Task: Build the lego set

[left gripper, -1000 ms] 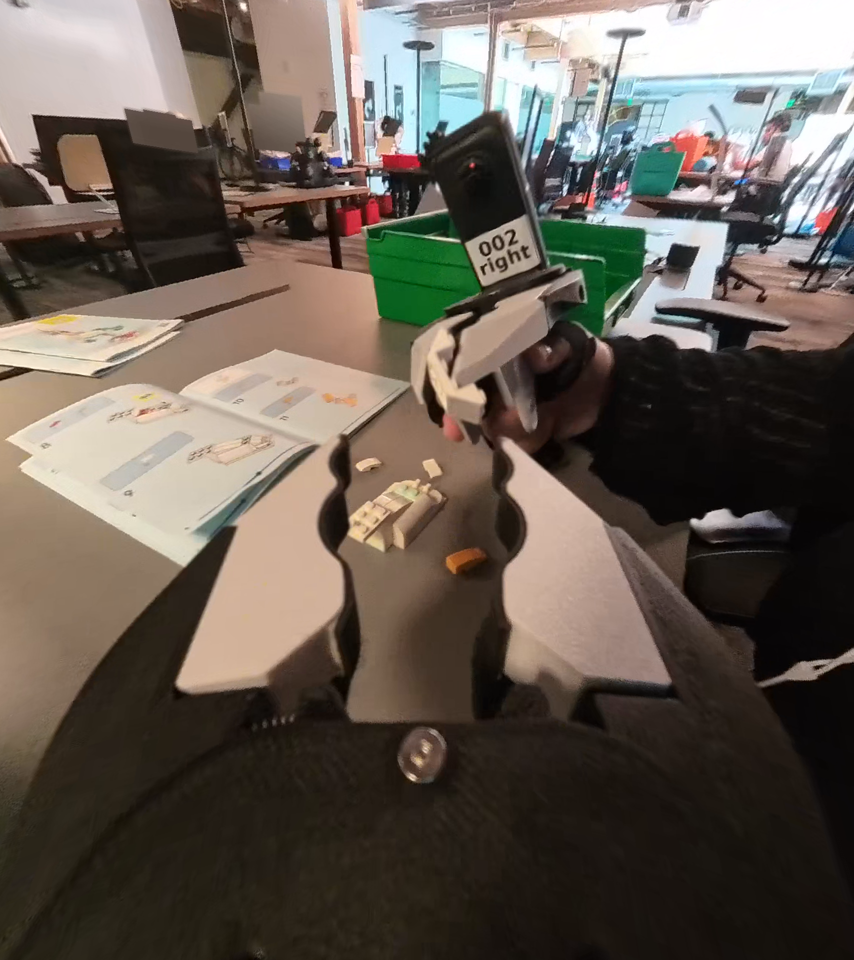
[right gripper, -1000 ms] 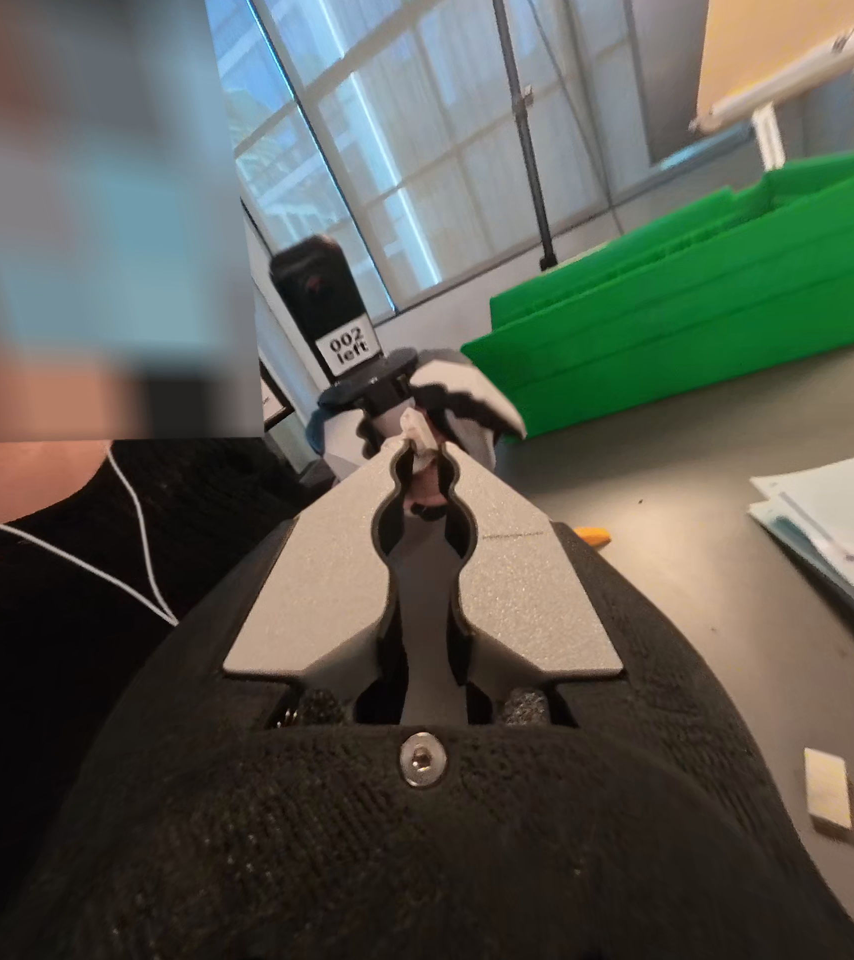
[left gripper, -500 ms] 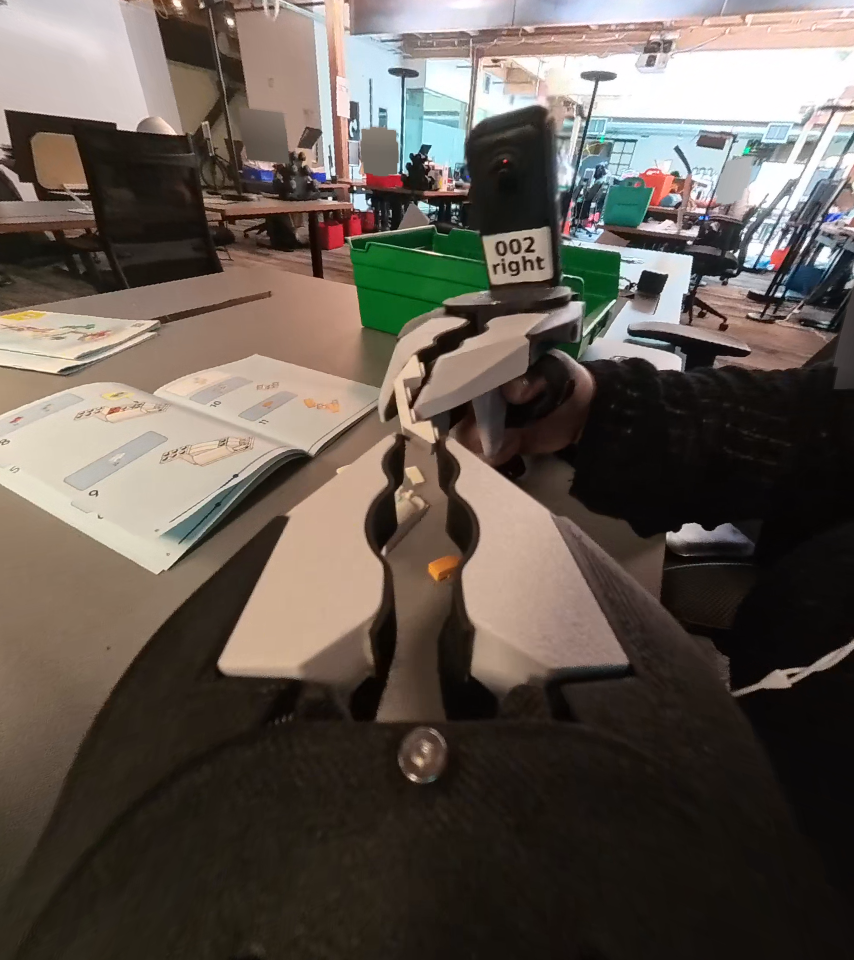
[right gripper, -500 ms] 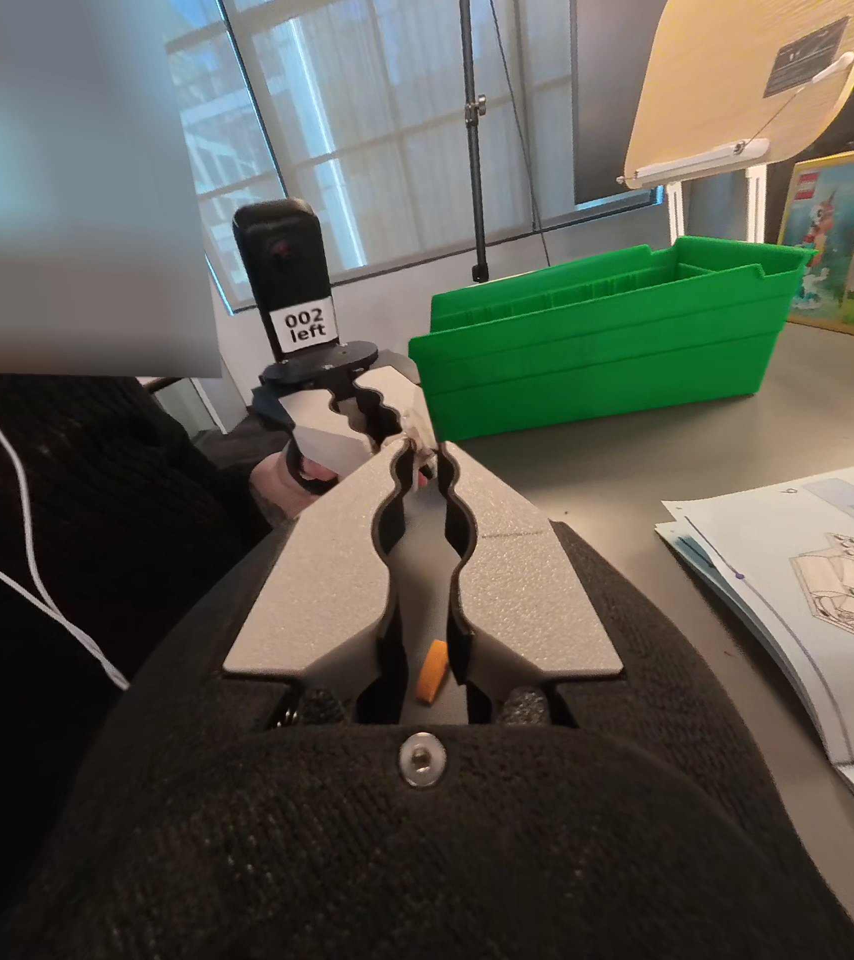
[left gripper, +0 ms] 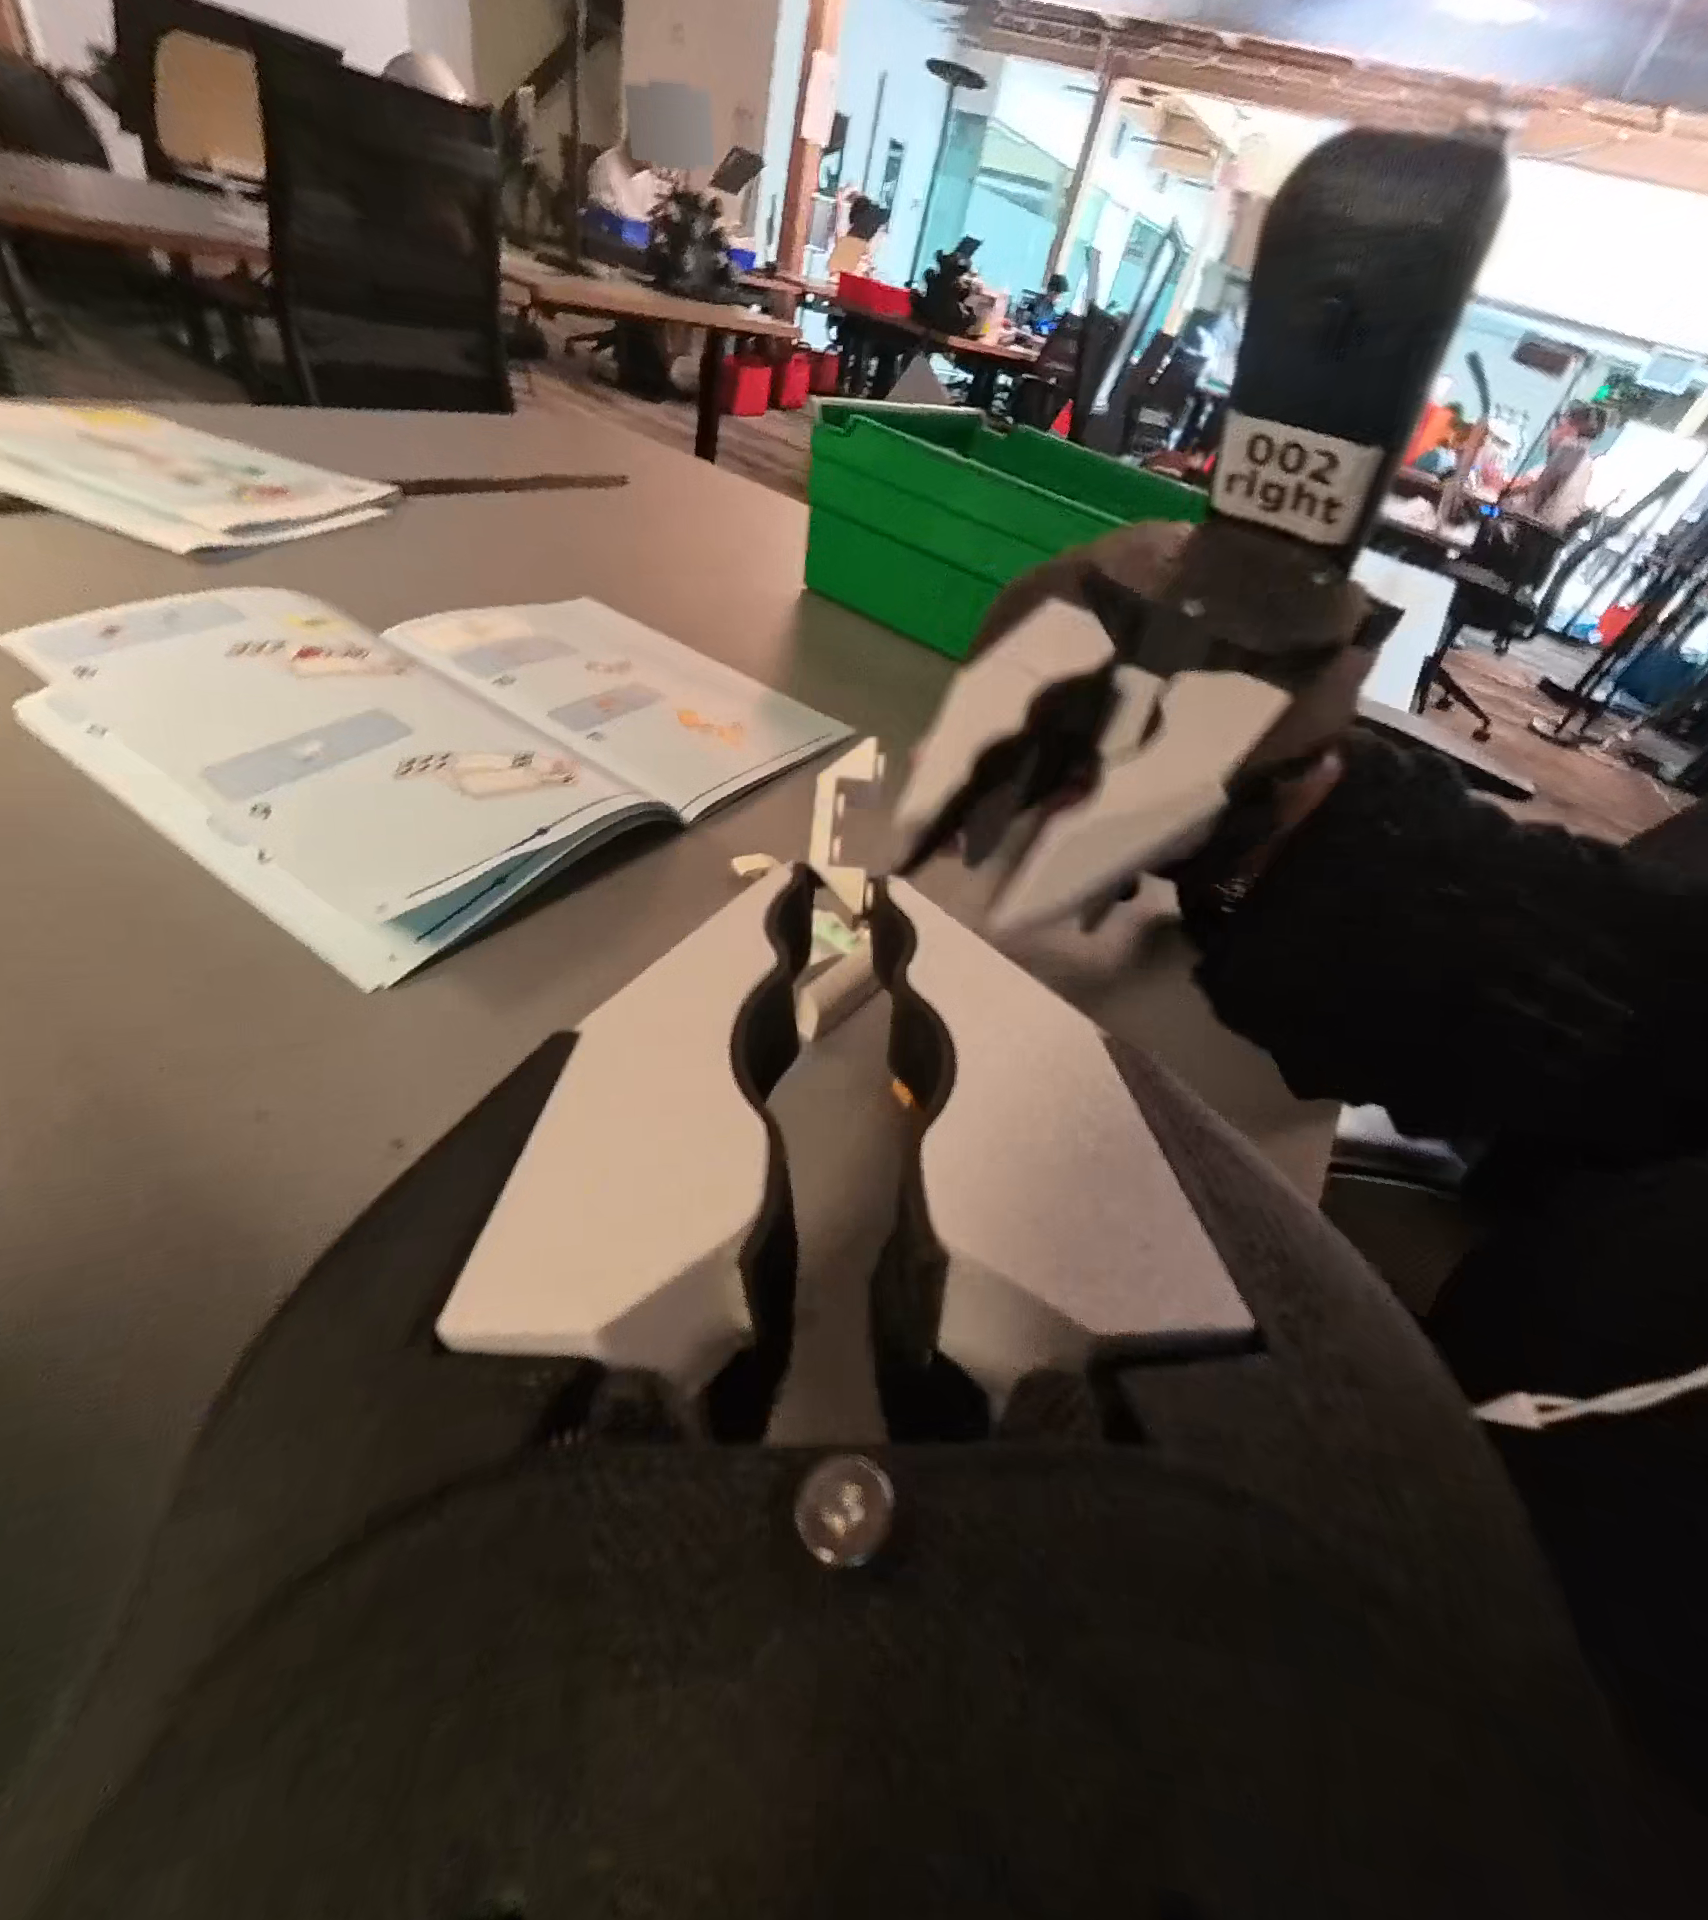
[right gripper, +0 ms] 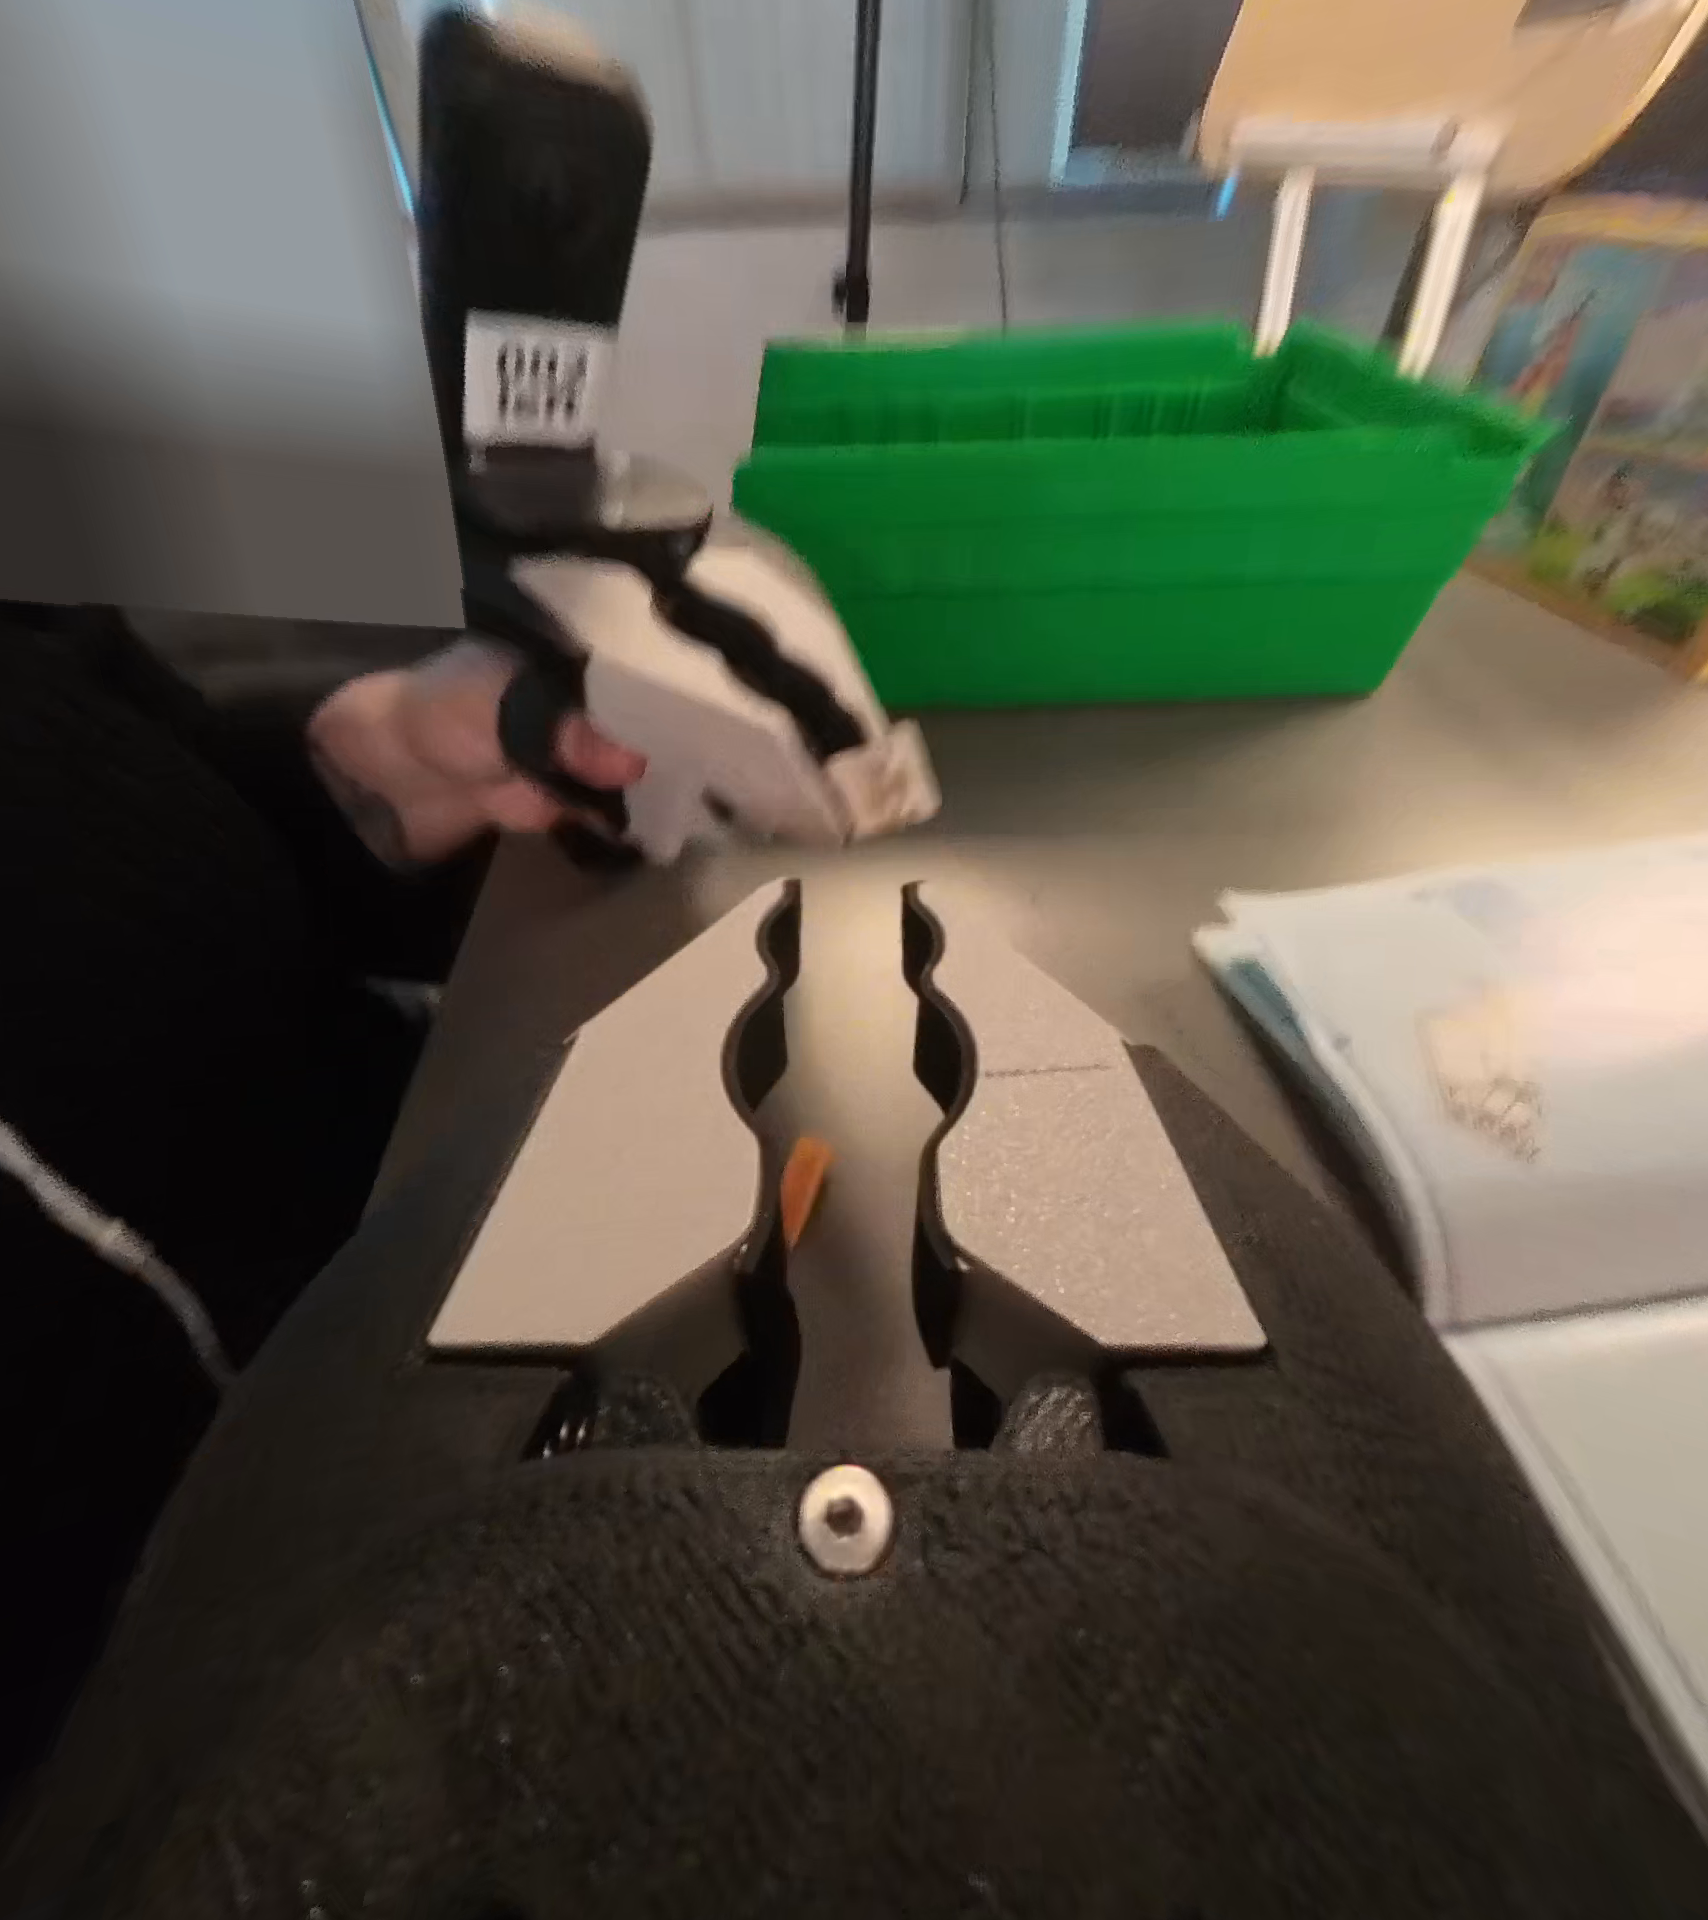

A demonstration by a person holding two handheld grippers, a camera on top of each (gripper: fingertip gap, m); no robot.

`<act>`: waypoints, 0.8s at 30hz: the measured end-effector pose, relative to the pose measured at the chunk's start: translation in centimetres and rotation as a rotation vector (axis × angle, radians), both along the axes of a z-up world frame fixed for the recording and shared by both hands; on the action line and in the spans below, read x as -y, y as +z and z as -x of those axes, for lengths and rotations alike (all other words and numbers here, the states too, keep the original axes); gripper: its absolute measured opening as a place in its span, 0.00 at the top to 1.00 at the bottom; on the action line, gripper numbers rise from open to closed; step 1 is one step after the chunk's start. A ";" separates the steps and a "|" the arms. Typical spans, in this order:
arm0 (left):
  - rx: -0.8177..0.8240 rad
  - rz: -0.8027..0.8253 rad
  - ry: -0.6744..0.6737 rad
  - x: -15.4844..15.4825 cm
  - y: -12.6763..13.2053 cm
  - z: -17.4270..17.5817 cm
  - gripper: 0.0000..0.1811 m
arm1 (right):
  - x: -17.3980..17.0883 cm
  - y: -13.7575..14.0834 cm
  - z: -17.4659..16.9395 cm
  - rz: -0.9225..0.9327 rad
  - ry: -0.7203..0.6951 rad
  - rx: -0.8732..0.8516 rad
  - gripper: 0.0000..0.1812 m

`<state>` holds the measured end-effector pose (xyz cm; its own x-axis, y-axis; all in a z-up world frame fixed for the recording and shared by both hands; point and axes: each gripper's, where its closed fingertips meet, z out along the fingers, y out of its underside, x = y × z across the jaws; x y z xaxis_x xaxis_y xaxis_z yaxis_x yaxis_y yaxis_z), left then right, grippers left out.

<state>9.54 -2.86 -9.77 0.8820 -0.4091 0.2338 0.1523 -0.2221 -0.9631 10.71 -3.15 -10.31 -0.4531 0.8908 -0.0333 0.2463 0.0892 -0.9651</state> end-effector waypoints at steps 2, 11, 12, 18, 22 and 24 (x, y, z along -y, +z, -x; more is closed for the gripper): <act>0.052 0.035 0.021 0.5 -0.3 0.8 0.95 | 0.6 -2.7 -1.1 -0.050 0.003 0.175 0.86; 0.112 0.083 0.044 0.9 -0.9 1.5 0.95 | -0.1 -7.6 -2.4 -0.192 -0.138 0.425 0.93; 0.121 0.085 0.046 0.9 -0.9 1.5 0.95 | 0.0 -7.5 -2.5 -0.180 -0.132 0.427 0.95; 0.229 0.093 0.075 0.6 -0.8 2.1 0.95 | -0.9 -3.8 0.1 -0.407 -0.248 0.111 0.97; 0.323 0.060 0.100 0.4 -0.2 2.1 0.95 | -0.5 1.6 2.1 -0.656 -0.377 -0.202 0.97; 0.347 0.038 0.118 0.3 0.1 2.3 0.95 | -0.2 2.0 2.6 -0.746 -0.400 -0.252 0.97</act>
<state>7.21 -3.19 -9.69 0.7882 -0.2945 0.5404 0.4951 -0.2181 -0.8410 8.07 -2.99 -8.34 -0.0186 0.7339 0.6790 0.1818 0.6703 -0.7195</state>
